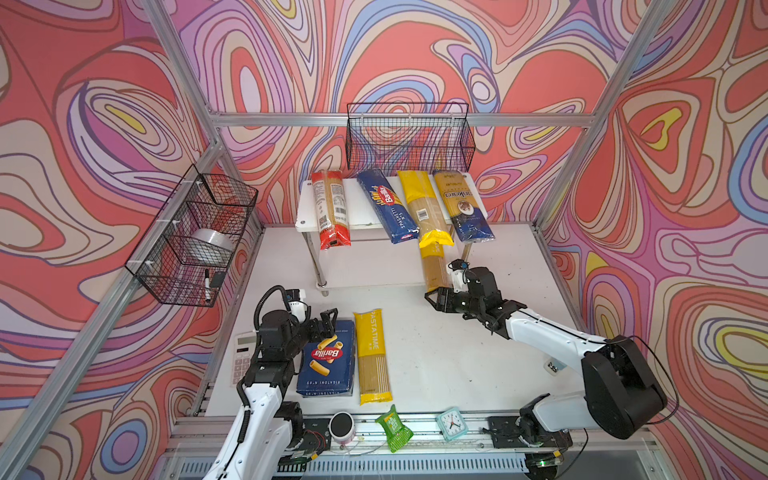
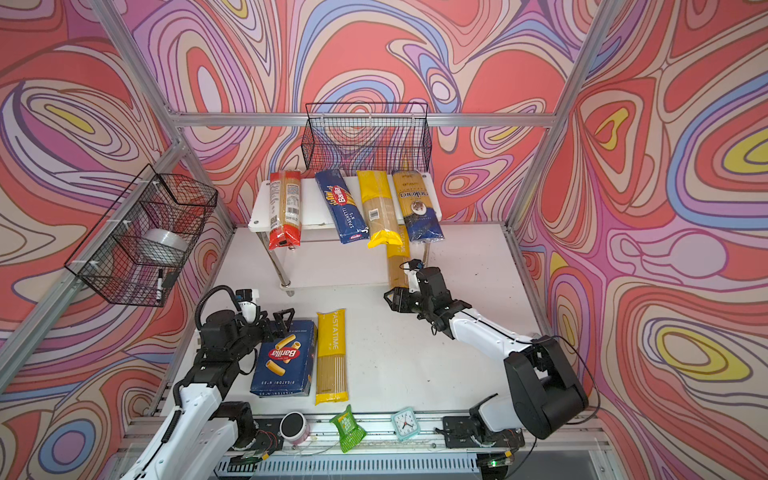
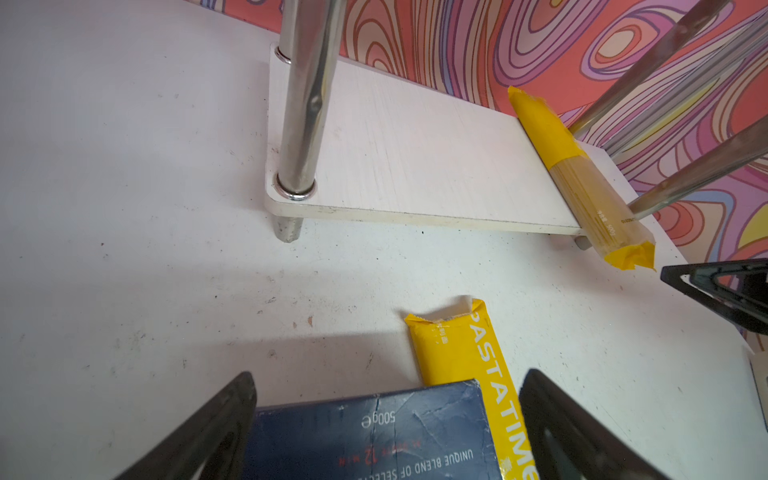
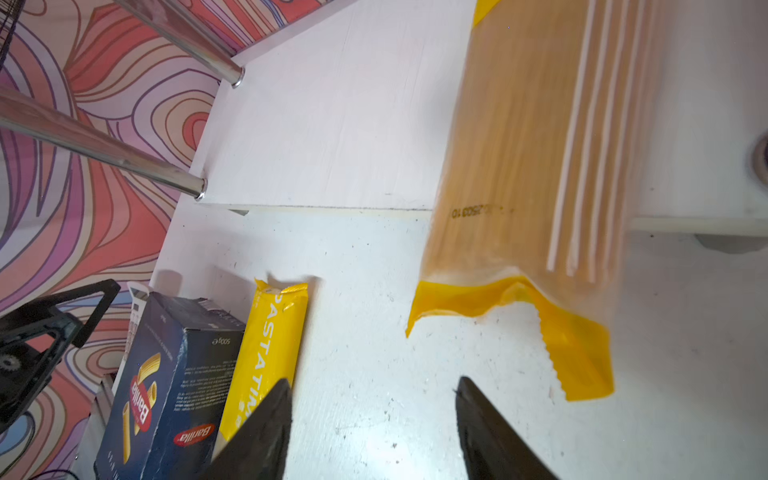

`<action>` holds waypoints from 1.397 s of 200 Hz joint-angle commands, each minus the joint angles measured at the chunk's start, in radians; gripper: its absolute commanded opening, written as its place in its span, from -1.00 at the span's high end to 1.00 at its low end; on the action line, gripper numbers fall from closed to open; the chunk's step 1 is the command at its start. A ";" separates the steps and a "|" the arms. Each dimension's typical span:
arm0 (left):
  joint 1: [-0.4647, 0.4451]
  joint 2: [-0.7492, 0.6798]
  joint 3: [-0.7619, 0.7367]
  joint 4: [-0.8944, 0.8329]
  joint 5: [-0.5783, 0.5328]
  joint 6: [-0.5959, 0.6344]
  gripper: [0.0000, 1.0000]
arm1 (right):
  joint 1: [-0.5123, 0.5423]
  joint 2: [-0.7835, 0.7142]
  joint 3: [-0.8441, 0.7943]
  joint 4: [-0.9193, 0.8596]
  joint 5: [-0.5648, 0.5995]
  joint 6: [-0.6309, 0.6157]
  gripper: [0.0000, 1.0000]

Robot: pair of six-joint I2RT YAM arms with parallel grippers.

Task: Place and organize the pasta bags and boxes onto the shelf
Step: 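Open the right gripper and draw it back toward the table bag, then lower the right gripper onto the yellow PASTATIME bag beside the blue box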

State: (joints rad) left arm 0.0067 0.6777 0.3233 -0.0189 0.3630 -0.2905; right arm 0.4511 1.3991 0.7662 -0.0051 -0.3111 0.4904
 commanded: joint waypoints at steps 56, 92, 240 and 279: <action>0.003 -0.089 0.024 -0.191 -0.075 -0.167 -1.00 | 0.238 -0.071 0.021 -0.190 0.117 -0.033 -0.35; 0.003 -0.089 0.067 -0.317 -0.097 -0.171 -1.00 | 0.388 0.014 0.053 -0.163 0.187 0.017 -0.57; 0.002 -0.091 0.073 -0.275 -0.066 -0.084 -1.00 | 0.618 0.364 0.302 -0.270 0.399 0.009 -0.89; 0.003 -0.098 0.072 -0.261 -0.076 -0.048 -1.00 | 0.619 0.444 0.346 -0.261 0.370 -0.034 -0.89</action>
State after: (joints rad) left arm 0.0067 0.5953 0.3798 -0.3031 0.3050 -0.3805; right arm 1.0676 1.7882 1.0760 -0.2611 0.0479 0.4988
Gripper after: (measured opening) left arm 0.999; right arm 0.943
